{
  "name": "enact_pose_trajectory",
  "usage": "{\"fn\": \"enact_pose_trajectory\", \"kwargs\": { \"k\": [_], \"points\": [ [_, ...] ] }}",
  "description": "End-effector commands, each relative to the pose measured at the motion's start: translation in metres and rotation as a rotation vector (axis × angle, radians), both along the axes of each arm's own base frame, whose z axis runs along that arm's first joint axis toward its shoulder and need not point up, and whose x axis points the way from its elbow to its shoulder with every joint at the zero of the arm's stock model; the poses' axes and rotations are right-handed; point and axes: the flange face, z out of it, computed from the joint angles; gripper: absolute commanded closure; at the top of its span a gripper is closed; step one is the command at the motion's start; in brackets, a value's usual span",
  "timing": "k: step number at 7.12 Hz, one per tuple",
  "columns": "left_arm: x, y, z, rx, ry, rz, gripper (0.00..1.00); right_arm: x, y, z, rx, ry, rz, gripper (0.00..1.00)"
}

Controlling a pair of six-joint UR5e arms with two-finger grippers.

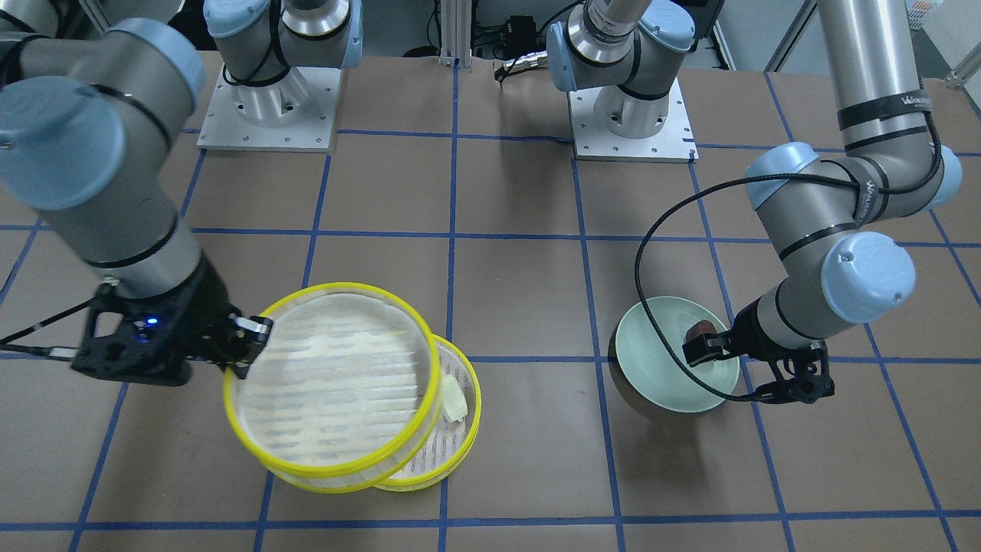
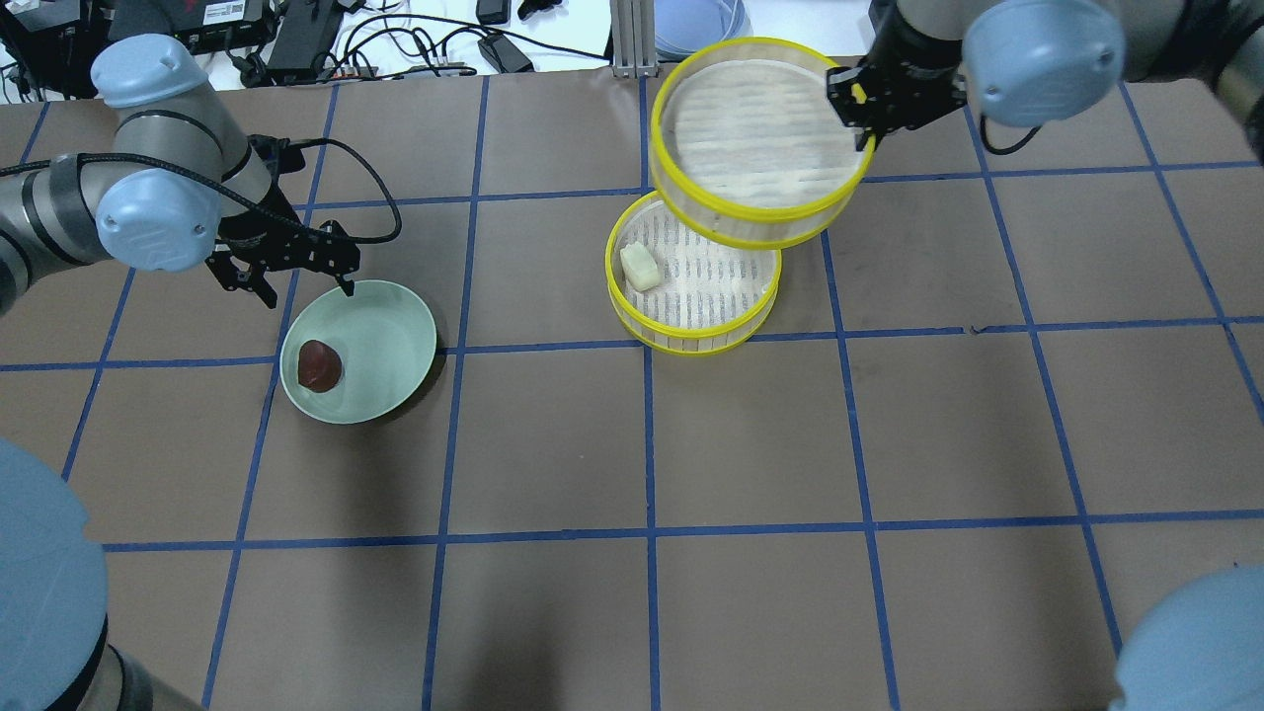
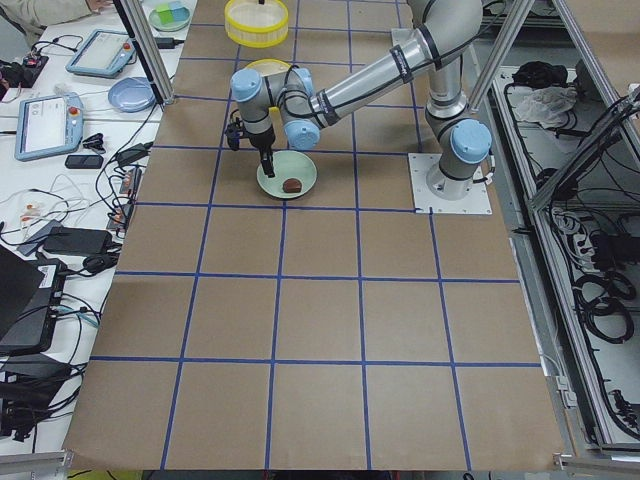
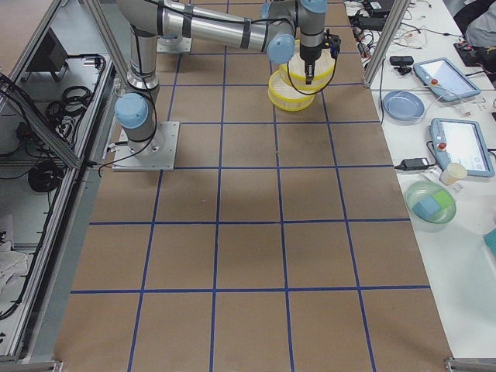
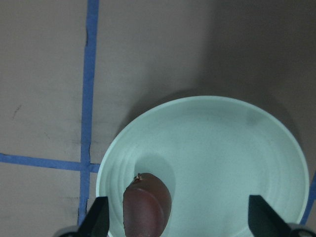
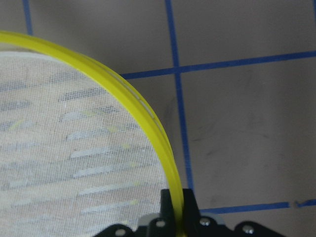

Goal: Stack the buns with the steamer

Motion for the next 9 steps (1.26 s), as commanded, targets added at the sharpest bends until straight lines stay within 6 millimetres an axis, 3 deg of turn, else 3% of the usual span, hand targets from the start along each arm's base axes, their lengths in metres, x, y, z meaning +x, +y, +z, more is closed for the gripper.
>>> {"fn": "enact_pose_trajectory", "kwargs": {
  "k": [1,2,5,9],
  "points": [
    [-0.001,0.007,-0.018,0.044,0.010,-0.003,0.00,0.056,-0.001,-0.039,0.044,-0.013,-0.050,1.00],
    [-0.002,0.009,-0.031,0.067,0.019,-0.002,0.00,0.056,-0.010,-0.054,0.030,-0.008,-0.045,1.00],
    [-0.001,0.008,-0.058,0.105,0.028,-0.026,0.00,0.044,0.011,-0.096,0.104,0.079,-0.054,1.00],
    [0.001,0.009,-0.066,0.122,0.019,-0.066,0.00,0.045,0.015,-0.103,0.123,0.067,-0.063,1.00]
  ]
}}
